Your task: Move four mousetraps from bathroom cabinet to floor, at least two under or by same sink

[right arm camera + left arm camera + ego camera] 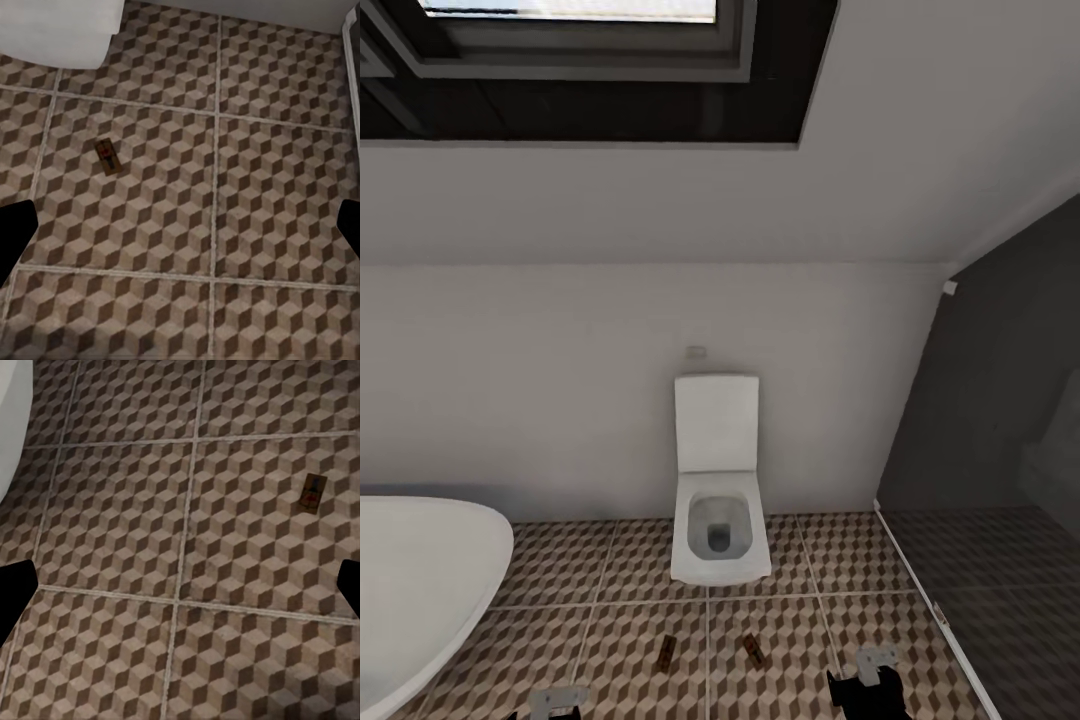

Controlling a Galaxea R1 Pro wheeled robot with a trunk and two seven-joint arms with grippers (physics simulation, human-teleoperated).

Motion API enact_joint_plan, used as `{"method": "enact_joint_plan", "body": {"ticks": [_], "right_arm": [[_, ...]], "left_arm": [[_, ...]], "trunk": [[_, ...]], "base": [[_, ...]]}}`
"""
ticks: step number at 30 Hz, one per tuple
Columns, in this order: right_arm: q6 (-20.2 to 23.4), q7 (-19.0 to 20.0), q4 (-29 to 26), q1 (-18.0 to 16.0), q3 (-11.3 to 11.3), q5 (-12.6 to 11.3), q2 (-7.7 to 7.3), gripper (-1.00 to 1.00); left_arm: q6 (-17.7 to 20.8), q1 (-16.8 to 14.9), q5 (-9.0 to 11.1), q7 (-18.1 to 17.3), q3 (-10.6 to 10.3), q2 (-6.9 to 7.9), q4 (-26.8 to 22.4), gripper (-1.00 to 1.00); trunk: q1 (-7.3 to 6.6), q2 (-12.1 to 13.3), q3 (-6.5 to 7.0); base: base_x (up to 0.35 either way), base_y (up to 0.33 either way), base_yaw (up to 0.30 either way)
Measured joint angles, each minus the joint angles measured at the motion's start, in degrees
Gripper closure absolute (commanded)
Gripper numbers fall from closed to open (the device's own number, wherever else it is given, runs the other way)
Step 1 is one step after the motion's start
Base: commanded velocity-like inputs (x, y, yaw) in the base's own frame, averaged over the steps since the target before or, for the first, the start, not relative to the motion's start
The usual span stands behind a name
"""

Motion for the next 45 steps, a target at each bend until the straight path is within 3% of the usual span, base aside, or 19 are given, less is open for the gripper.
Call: {"method": "enact_joint_plan", "body": {"ticks": [45], "right_arm": [[0.03, 0.03, 0.01, 0.01, 0.09, 0.00, 0.07, -1.00]], "left_arm": [[-0.09, 0.01, 0.00, 0.06, 0.00, -0.36, -0.07, -1.00]], "trunk": [[0.00, 0.00, 0.00]], "base": [[0.000, 0.000, 0.000]]}}
